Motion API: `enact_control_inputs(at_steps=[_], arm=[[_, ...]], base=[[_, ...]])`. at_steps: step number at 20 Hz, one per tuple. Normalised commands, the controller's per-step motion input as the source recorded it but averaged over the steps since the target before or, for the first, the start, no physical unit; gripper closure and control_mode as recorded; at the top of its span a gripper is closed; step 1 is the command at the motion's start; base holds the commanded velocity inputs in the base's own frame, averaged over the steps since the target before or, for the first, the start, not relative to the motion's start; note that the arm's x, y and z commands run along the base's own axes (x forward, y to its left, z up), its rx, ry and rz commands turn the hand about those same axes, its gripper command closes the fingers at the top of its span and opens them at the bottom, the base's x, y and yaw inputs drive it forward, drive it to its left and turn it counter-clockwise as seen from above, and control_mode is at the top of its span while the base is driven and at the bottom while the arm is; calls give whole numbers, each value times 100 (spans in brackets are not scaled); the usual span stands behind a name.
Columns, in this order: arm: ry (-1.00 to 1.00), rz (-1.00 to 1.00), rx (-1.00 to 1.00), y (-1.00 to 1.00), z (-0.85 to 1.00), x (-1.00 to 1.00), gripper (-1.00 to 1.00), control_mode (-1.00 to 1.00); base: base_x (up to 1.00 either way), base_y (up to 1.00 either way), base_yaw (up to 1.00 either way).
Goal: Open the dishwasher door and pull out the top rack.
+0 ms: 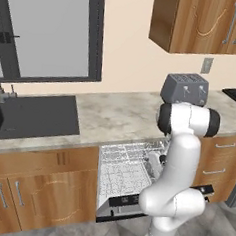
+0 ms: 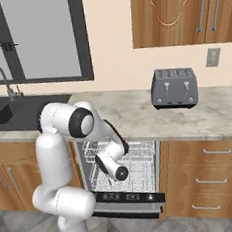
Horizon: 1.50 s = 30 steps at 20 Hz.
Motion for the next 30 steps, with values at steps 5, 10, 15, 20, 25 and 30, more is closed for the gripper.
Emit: enact_control_inputs(at_steps=[5, 10, 15, 20, 25, 30], arm=[[4, -10, 15, -18, -1, 68, -100, -100], [3, 0, 10, -31, -38, 49, -100, -100], [0, 0, 3, -11, -41, 52, -100, -100], [-3, -1, 0, 0, -43, 45, -100, -100], [-10, 0, 0, 0, -43, 39, -100, -100], [-21, 0, 4, -6, -8, 10, -100, -100]], base=[[0, 0, 0], [0, 0, 0], [0, 0, 0], [0, 0, 0], [0, 0, 0], [0, 0, 0]])
